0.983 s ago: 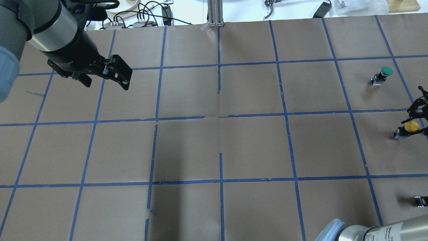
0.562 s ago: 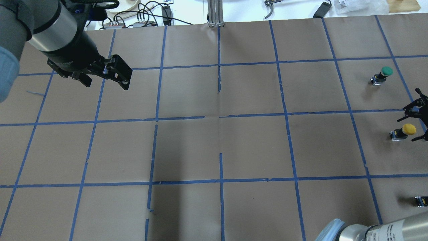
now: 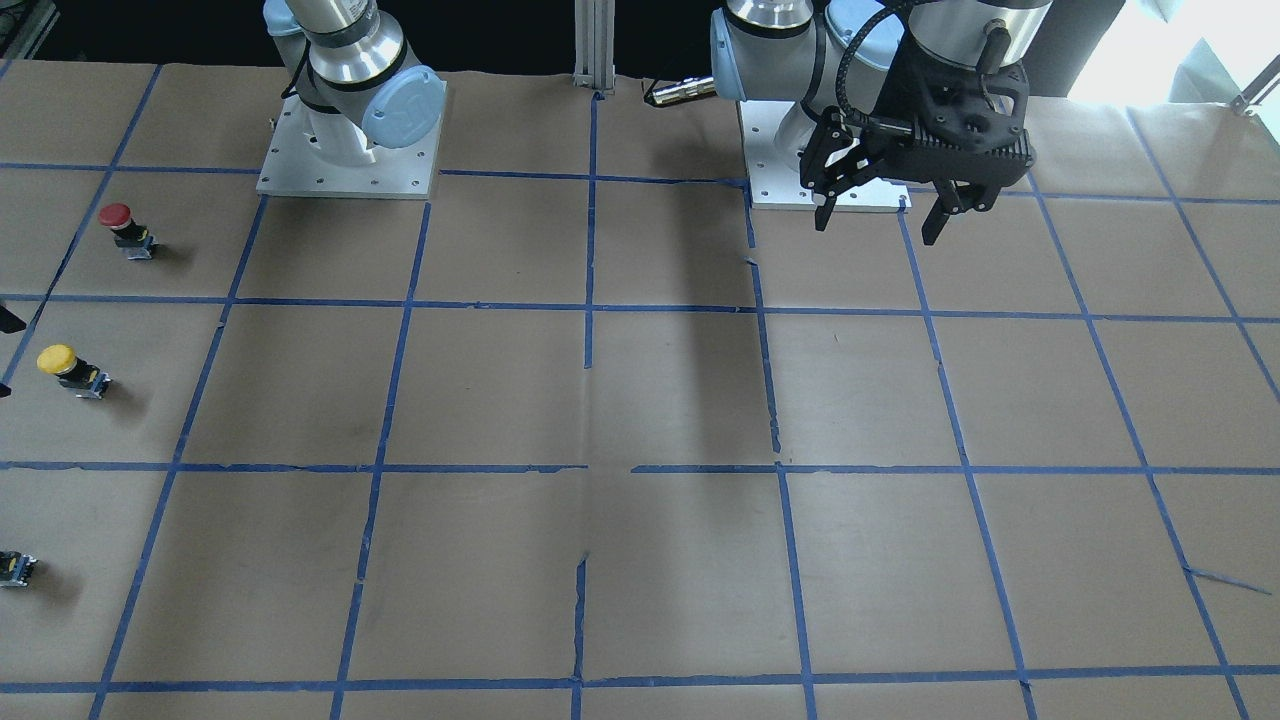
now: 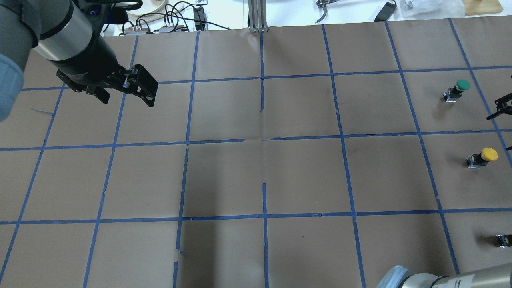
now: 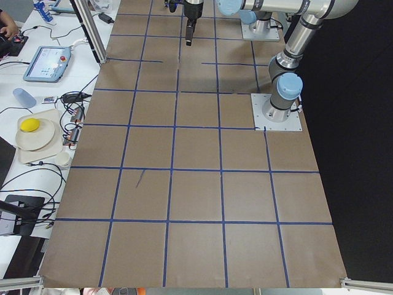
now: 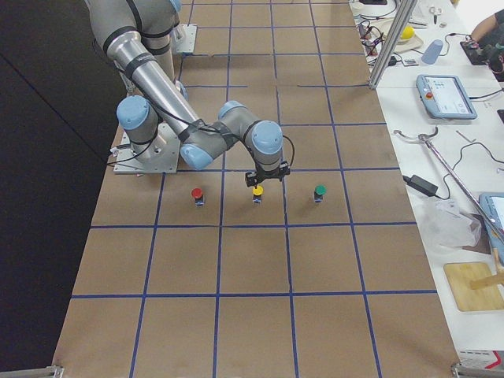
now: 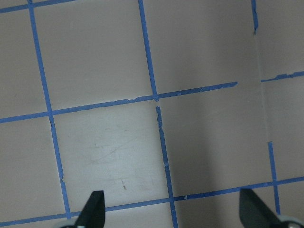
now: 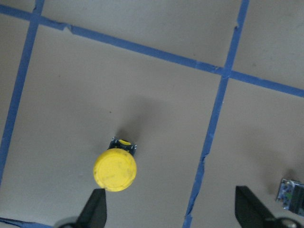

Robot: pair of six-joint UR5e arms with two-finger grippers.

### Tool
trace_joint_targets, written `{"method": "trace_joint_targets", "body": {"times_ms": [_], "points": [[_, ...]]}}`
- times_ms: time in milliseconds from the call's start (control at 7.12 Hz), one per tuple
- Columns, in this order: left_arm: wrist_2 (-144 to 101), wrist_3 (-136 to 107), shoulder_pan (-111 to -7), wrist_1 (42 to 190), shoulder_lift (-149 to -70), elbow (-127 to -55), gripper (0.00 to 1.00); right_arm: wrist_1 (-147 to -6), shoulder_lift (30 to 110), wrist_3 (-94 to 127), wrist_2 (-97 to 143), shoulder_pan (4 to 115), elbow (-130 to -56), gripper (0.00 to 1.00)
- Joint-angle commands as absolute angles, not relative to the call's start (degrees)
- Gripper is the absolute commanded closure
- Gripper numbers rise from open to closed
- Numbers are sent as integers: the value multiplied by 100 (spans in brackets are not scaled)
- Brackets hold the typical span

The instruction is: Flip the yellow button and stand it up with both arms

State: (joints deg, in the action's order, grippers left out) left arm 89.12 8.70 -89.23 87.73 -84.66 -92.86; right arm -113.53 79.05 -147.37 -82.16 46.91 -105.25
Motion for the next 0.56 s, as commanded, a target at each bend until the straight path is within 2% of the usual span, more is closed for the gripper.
{"method": "trace_joint_targets", "body": {"times_ms": [0, 421], "points": [[8912, 870, -8921, 8772, -8481, -9264, 0, -10105, 7989, -13419, -8270, 5366, -9585, 5], [8912, 870, -8921, 8780, -8499, -9229, 0, -8748, 8007, -10505, -8551, 6832, -8327, 5]]}}
